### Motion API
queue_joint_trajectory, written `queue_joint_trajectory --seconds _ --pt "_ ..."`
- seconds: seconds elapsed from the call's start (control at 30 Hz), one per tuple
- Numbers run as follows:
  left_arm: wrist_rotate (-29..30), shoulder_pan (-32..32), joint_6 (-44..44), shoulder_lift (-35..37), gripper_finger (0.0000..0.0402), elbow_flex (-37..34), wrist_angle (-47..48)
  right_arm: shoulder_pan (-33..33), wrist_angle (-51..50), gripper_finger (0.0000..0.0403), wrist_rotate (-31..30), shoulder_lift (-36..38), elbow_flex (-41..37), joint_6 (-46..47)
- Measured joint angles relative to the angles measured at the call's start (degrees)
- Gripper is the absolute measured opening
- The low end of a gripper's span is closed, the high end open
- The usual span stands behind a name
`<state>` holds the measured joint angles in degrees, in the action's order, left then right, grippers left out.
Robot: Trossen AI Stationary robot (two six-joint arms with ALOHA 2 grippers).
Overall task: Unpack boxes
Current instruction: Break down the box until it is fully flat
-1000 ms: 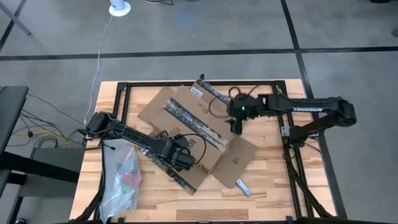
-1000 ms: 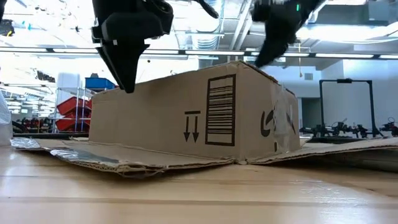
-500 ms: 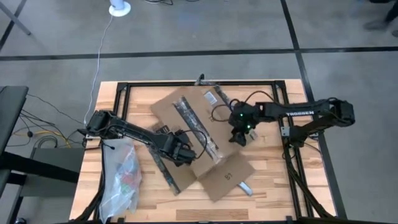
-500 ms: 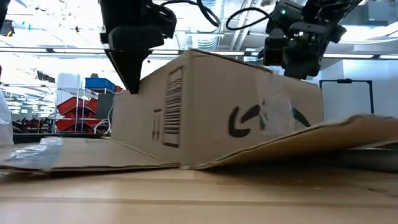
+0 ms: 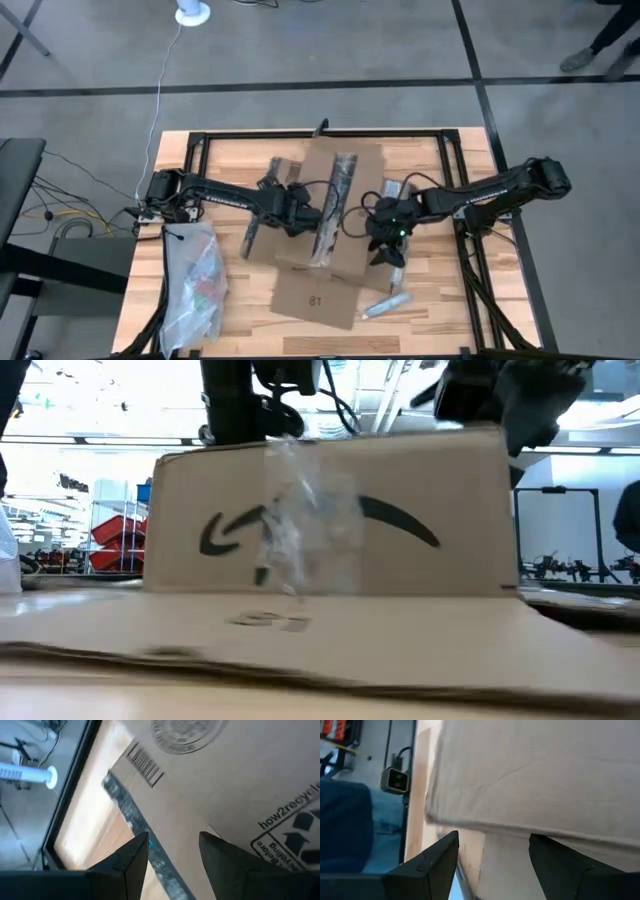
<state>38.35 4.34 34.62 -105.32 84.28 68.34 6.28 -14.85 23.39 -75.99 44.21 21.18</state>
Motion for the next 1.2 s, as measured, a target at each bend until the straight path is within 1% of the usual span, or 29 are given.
queue_joint_trajectory --seconds 0.03,0.13,0.23,0.3,0.37,0.43,0.53,0.6,0.7,0.83,0.87,0.93,1.0,1.03,1.1,1.2 --pt "0.70 -0.56 -0.39 -0.06 0.0164 0.63 0.13 0.03 0.18 0.0224 -0.59 0.42 0.18 -0.17" --pt "2.46 -0.90 -0.71 -0.07 0.0164 4.27 5.47 -0.55 -1.35 0.0223 -3.12 2.82 0.23 -1.06" --pt "3.65 -0.82 -1.84 -0.07 0.0164 10.17 11.26 -1.70 -5.31 0.0223 -3.94 6.36 2.05 -3.57" --pt "3.67 -0.14 -2.59 0.02 0.0164 14.16 13.07 -2.46 -7.75 0.0223 -5.44 9.13 3.62 -6.42" --pt "3.59 0.88 -3.19 0.02 0.0164 17.25 13.95 -3.74 -11.34 0.0223 -9.59 11.56 4.70 -9.91" --pt "2.97 2.45 -4.10 0.02 0.0164 19.79 13.99 -5.33 -13.82 0.0223 -15.01 13.84 5.55 -13.28" --pt "-0.95 5.47 -4.80 0.06 0.0164 21.54 14.06 -9.12 -14.82 0.0223 -23.19 16.42 5.88 -16.49" --pt "-3.91 7.77 -3.71 -0.01 0.0164 21.51 14.56 -13.34 -14.98 0.0223 -25.23 16.42 5.88 -17.96" --pt "-7.16 11.57 -0.56 0.05 0.0164 19.92 13.95 -20.02 -15.14 0.0223 -25.22 13.65 5.88 -18.20" --pt "-10.09 15.50 3.37 -0.09 0.0164 16.60 13.38 -28.44 -13.76 0.0223 -23.72 7.23 5.81 -18.81" --pt "-10.85 16.06 4.26 -0.03 0.0164 15.69 12.82 -30.24 -12.81 0.0224 -22.16 5.59 5.81 -19.26" --pt "-12.81 16.76 6.27 0.06 0.0164 13.44 11.46 -33.42 -10.82 0.0224 -17.13 2.45 5.81 -20.25" --pt "-16.43 17.74 7.65 -0.05 0.0164 11.25 8.80 -35.99 -9.52 0.0223 -10.06 -0.27 5.81 -21.12" --pt "-19.27 18.39 7.96 -0.05 0.0164 10.05 6.05 -36.95 -9.29 0.0224 -7.08 -1.41 5.81 -21.62" --pt "-22.43 20.08 8.64 -0.05 0.0164 7.90 0.46 -38.53 -9.42 0.0224 -4.17 -3.22 5.83 -22.90" --pt "-19.91 21.36 11.65 -0.05 0.0164 4.30 -7.15 -39.30 -10.82 0.0223 -3.04 -5.11 6.09 -24.89"
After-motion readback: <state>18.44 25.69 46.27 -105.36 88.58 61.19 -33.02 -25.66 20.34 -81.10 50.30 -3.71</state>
